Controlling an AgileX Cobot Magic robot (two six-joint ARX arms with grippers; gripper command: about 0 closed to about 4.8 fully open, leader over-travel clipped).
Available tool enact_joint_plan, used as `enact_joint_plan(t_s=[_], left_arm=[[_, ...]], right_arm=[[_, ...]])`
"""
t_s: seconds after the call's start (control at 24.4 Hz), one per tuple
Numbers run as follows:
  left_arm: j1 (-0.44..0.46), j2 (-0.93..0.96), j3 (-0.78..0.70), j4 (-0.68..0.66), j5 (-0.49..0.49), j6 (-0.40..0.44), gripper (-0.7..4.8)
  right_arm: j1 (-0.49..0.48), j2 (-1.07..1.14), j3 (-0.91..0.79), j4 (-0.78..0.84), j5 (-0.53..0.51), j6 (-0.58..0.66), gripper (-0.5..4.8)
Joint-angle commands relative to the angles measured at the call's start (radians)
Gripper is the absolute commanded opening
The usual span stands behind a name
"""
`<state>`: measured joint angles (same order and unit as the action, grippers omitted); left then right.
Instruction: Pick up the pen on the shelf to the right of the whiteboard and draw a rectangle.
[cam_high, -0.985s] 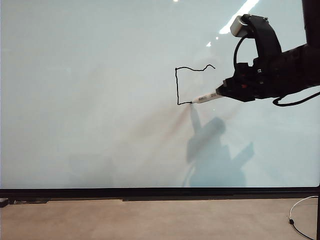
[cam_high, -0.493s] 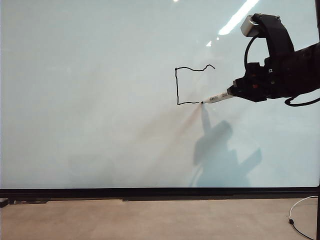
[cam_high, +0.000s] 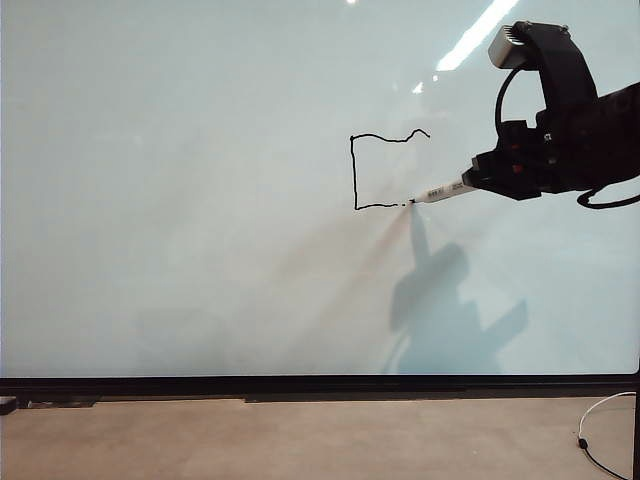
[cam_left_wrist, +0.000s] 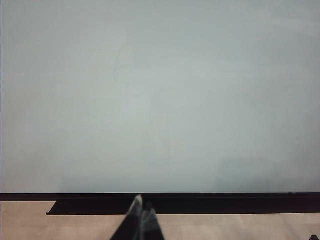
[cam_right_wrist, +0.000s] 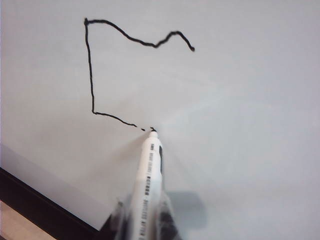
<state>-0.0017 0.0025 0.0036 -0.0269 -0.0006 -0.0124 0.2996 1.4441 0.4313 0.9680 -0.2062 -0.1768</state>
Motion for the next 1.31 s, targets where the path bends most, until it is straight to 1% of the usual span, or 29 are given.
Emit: enact_joint_plan(t_s=[0.04, 0.41, 0.9, 1.31], left_arm=[[0.0, 0.001, 0.003, 0.006, 0.004, 0.005, -0.05], [0.0, 0.001, 0.003, 0.006, 0.004, 0.005, -0.04], [0.0, 0.001, 0.003, 0.006, 0.004, 0.005, -0.05], [0.0, 0.001, 0.003, 0.006, 0.004, 0.005, -0.04]], right_arm=[[-0.001, -0.006, 0.0, 0.008, 0.004, -0.002, -0.06], [-0.002, -0.006, 0.0, 0.008, 0.029, -0.003, -0.06], [-0.017, -0.007, 0.0, 0.007, 0.032, -0.003, -0.06], [-0.03, -0.046, -0.021, 0.005, 0.051, -0.007, -0.06]])
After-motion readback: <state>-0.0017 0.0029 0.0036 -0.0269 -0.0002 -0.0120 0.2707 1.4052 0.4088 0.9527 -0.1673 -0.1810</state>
